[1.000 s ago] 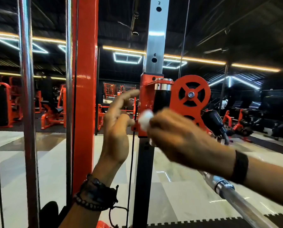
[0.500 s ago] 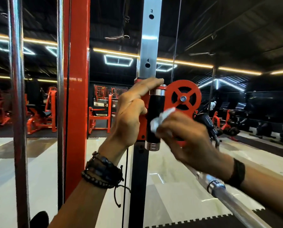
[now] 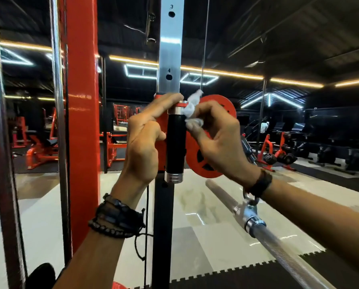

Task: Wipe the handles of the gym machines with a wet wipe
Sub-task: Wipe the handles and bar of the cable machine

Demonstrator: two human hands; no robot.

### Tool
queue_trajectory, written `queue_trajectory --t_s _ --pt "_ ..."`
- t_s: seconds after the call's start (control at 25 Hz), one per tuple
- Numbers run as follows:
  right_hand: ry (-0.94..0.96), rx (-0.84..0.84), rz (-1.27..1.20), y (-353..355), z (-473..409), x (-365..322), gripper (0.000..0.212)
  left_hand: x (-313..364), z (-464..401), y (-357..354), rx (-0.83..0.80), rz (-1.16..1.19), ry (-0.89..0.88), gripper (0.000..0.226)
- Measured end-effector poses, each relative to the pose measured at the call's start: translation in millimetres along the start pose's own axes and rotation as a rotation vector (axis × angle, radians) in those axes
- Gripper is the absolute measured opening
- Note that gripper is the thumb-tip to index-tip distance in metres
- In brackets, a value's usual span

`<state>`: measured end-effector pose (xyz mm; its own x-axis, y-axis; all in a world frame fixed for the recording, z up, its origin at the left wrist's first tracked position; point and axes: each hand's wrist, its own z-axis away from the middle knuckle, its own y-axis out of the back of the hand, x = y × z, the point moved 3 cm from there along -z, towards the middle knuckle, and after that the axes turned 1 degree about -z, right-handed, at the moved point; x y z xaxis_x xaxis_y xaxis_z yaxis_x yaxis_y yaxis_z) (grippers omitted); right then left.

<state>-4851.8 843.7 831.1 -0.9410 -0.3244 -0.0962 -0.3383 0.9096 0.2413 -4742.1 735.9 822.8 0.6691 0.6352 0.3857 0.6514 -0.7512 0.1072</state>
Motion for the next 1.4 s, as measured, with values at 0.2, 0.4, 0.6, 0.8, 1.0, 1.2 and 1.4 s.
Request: queue_trajectory --t_s 0.2,0.4,0.6,0.8,1.0,1.2,1.4 --pt "-0.075 -0.28 -0.166 7 71 18 0.008 17 10 -10 0.082 -0.205 -0.017 0.068" --pt "0.014 -0.159 -0.18 93 65 14 0.034 33 87 -75 0.159 -0.534 -0.038 0.074" --pt "0.001 -0.177 -0.241 175 124 49 0.015 43 169 -171 0.169 -0.419 0.202 0.054" --pt "-0.206 -0.195 -0.39 192 185 84 0.009 48 203 -197 0.245 -0.375 0.5 0.061" --pt "-0.457 -0.286 -0.466 147 216 109 0.031 53 206 -195 0.297 -0.445 0.785 0.106" --pt "-0.393 -0.269 -0.439 122 222 106 0.02 68 202 -237 0.462 -0.667 0.58 0.062" --pt "-0.348 -0.245 -0.533 109 237 105 0.015 63 207 -239 0.578 -0.701 0.527 0.049"
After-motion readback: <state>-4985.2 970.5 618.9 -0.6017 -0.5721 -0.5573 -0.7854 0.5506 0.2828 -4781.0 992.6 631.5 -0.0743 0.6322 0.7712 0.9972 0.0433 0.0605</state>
